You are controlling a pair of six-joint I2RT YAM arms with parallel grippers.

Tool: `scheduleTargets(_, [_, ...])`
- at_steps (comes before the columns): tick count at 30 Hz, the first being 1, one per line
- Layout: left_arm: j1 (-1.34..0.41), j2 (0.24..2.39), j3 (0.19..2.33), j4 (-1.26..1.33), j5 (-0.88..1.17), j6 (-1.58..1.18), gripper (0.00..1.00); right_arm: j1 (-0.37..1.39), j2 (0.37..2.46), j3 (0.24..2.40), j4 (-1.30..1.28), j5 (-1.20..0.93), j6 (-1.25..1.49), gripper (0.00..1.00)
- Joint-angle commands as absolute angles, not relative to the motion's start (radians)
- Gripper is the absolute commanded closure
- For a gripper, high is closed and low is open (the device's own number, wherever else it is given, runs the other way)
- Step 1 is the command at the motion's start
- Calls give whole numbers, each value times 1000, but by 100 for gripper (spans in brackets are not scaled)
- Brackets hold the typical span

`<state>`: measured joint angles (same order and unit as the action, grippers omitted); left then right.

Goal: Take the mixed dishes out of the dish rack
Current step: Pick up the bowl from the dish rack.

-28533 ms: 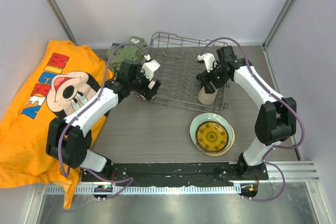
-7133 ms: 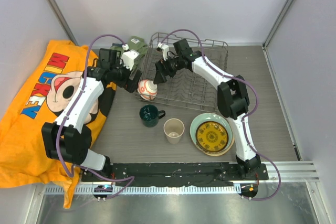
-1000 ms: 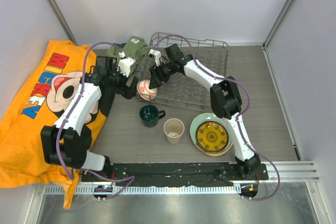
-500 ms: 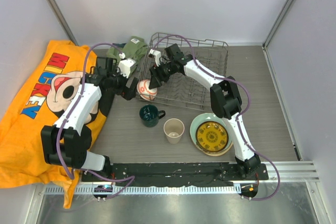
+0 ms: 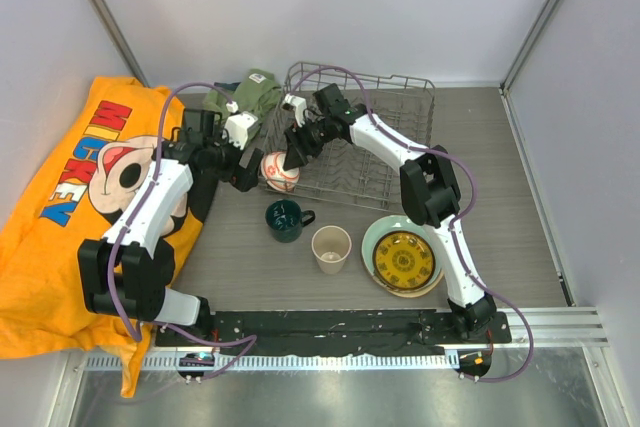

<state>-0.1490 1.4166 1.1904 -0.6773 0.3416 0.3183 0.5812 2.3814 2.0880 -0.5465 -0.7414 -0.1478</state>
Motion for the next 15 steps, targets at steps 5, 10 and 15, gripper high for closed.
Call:
scheduleTargets(5, [-140,1399,1186,-652,367,324,0,614,2364,2083,-543,-767,-147,48])
scheduleTargets(10, [-137,1397,1186,-650,368,324,0,614,2353,2075,-546,-761,-153,52])
scheduleTargets(15, [-135,1396,1187,-649,374,321,0,615,2326,2051,-549,-749,-167,60])
